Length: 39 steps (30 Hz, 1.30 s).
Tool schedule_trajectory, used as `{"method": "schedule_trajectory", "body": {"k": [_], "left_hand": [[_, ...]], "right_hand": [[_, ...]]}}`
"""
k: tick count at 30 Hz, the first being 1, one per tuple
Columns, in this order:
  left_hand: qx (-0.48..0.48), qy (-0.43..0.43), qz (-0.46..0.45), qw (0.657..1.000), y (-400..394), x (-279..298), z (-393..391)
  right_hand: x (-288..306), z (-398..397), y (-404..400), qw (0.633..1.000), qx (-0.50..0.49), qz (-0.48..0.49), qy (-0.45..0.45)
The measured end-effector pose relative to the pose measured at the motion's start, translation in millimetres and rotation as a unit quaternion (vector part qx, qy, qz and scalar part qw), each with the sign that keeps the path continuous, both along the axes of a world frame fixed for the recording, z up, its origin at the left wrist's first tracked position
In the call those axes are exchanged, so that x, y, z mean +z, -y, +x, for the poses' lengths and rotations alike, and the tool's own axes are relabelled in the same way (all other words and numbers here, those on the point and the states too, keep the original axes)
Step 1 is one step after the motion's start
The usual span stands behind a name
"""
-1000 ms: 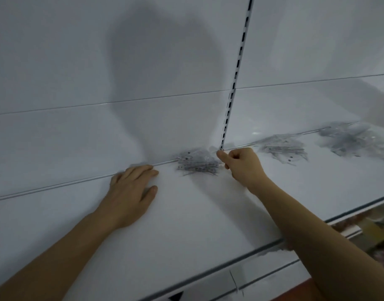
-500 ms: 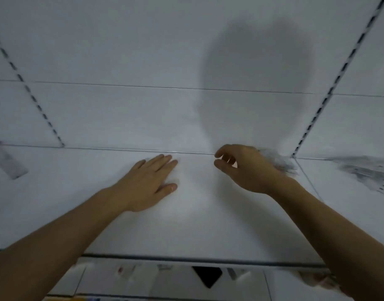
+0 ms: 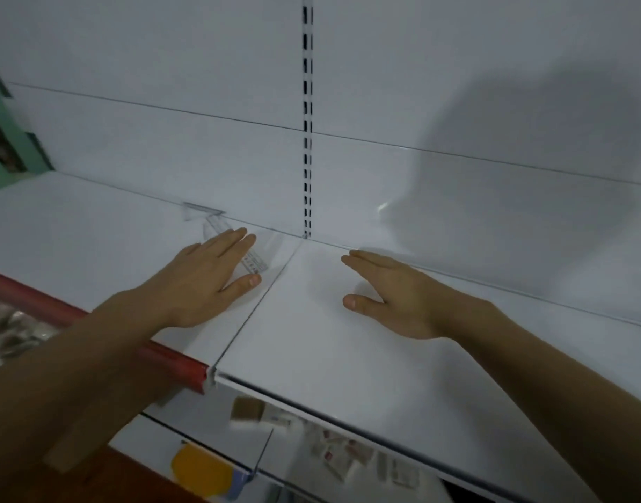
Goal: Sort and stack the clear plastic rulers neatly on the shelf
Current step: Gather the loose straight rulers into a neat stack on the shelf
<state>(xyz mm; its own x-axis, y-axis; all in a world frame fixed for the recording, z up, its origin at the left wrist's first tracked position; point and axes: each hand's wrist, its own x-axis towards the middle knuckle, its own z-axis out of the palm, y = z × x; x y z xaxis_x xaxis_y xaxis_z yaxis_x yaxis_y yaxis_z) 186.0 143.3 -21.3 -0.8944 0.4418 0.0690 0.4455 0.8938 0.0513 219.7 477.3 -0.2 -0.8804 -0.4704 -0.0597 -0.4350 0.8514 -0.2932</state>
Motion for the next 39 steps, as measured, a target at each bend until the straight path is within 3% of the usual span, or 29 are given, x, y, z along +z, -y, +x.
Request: {"method": "schedule_trajectory", "body": {"k": [12, 16, 22, 25, 30, 39], "left_hand": [[-0.048, 0.054, -0.004, 0.997, 148.2, -19.3, -127.3], [-0.078, 0.029, 0.108, 0.991, 162.6, -23.8, -164.6], [-0.103, -0.084, 0.264, 0.955, 155.5, -36.2, -193.4], [-0.086, -0.078, 0.273, 0.955, 156.5, -36.4, -196.8], [-0.064, -0.031, 0.21, 0.975, 154.0, -40.8, -198.8], [-0.074, -0.062, 0.226, 0.969, 154.5, -45.6, -202.9]], "right_hand": [[-10.9, -74.8, 184.8, 0.992, -0.127, 0.002, -0.001], [-16.9, -115.4, 221.8, 0.982, -0.181, 0.031, -0.033], [-27.6, -158.2, 252.6, 0.962, -0.254, 0.08, -0.07], [-27.8, -165.9, 258.2, 0.962, -0.257, 0.058, -0.074], [-25.8, -166.7, 262.4, 0.96, -0.266, 0.047, -0.073], [-28.7, -164.8, 260.3, 0.962, -0.256, 0.047, -0.083]]}}
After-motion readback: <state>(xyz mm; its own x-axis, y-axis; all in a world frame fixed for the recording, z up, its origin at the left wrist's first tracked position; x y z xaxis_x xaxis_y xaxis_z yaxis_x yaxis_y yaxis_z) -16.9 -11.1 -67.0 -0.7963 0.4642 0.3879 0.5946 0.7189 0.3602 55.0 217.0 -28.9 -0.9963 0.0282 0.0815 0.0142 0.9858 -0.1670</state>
